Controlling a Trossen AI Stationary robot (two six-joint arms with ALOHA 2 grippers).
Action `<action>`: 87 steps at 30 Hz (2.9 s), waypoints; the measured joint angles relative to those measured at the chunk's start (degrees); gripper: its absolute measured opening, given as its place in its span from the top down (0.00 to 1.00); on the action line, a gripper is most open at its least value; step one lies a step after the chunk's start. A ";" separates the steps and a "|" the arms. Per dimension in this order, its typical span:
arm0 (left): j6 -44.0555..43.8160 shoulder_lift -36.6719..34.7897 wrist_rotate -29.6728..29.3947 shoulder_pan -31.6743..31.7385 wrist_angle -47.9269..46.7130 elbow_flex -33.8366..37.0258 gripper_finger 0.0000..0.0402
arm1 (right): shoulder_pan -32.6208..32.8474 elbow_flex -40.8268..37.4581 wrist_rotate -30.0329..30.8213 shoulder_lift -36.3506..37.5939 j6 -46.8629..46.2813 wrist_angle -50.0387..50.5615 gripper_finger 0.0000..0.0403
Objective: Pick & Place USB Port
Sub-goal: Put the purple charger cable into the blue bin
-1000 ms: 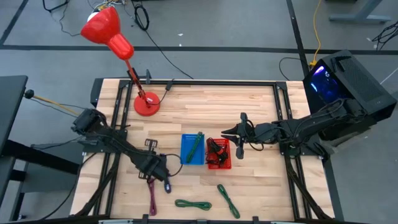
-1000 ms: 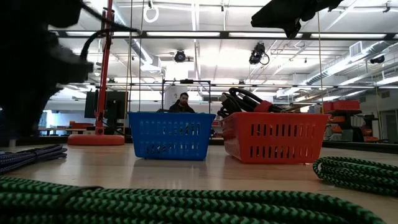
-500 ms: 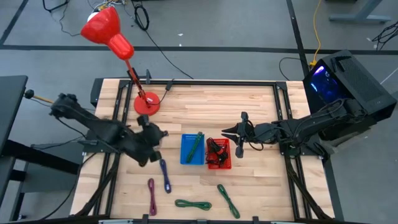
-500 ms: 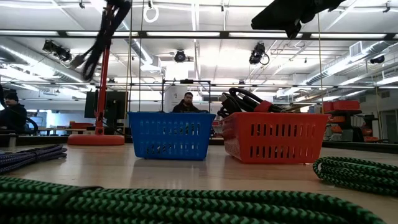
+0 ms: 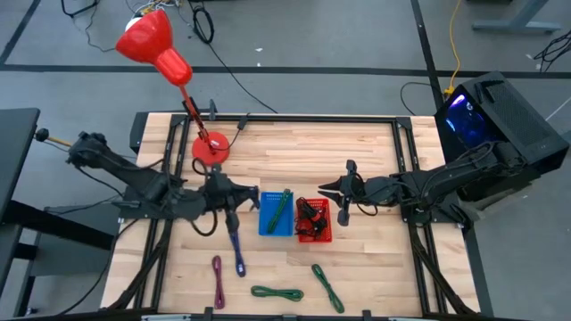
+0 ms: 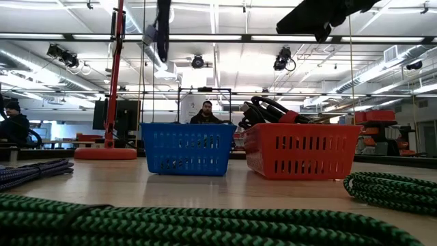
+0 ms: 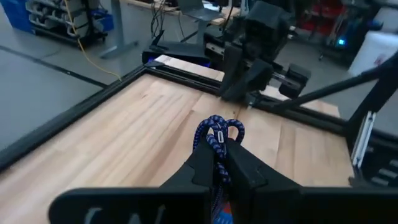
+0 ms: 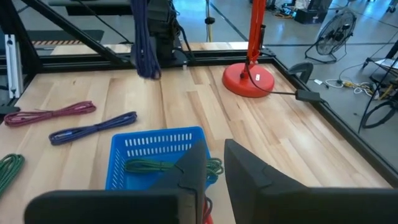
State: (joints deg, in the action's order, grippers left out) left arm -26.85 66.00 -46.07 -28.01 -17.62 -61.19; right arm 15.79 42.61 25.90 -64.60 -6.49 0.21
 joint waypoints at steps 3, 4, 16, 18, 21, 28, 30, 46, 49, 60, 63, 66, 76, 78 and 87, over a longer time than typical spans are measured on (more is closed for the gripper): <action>-1.43 0.04 1.77 0.96 5.51 3.78 0.95 | 0.00 0.00 -0.41 0.00 -0.01 0.45 0.85; -2.23 0.04 2.79 1.36 7.07 4.99 0.95 | 0.00 0.00 -0.42 -0.02 -0.01 0.43 0.85; -4.44 0.77 11.48 6.19 24.26 14.78 0.95 | 0.00 0.00 -0.42 0.00 -0.06 0.74 0.85; -5.03 1.46 12.42 6.60 24.10 15.18 0.95 | 0.00 0.00 -0.42 0.00 -0.08 0.74 0.85; -5.50 3.08 12.70 6.81 26.12 15.60 0.95 | 0.00 0.00 -0.42 -0.02 -0.05 0.83 0.85; -5.55 7.51 15.42 8.67 27.63 15.78 0.95 | 0.00 0.00 -0.42 -0.02 -0.08 1.11 0.85; -5.54 8.76 16.22 9.12 27.48 15.78 0.95 | 0.00 0.00 -0.42 -0.02 -0.08 1.14 0.85; -9.78 15.91 21.53 12.74 27.55 15.76 0.95 | 0.02 0.00 -1.41 -0.02 -0.19 1.31 0.85; -10.08 16.20 21.51 13.45 26.28 15.76 0.95 | 0.02 0.00 -1.41 -0.02 -0.32 1.89 0.85; -14.55 16.20 21.62 17.58 22.53 15.76 0.85 | 0.01 0.00 -1.40 -0.04 -0.75 3.87 0.85; -14.55 16.20 21.70 18.34 22.03 15.76 0.84 | 0.02 0.00 -1.38 -0.04 -0.57 3.87 0.85; -14.67 16.20 21.78 18.99 21.82 15.76 0.83 | 0.02 0.00 -1.38 -0.04 -0.58 3.89 0.85; -14.47 16.20 22.35 19.98 20.99 15.76 0.83 | 0.01 -0.10 -1.38 -0.04 -0.58 3.99 0.85; -14.45 16.20 23.07 19.98 21.12 15.76 0.81 | 0.02 -1.25 -1.36 -0.04 -0.56 2.56 0.85; -13.28 16.20 23.76 19.98 21.41 15.76 0.55 | 0.00 -7.43 -1.34 -0.06 -0.45 -8.46 0.85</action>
State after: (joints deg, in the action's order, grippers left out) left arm -40.13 82.19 -22.31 -8.03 3.79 -45.43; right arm 15.79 35.18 24.56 -64.66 -6.95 -8.25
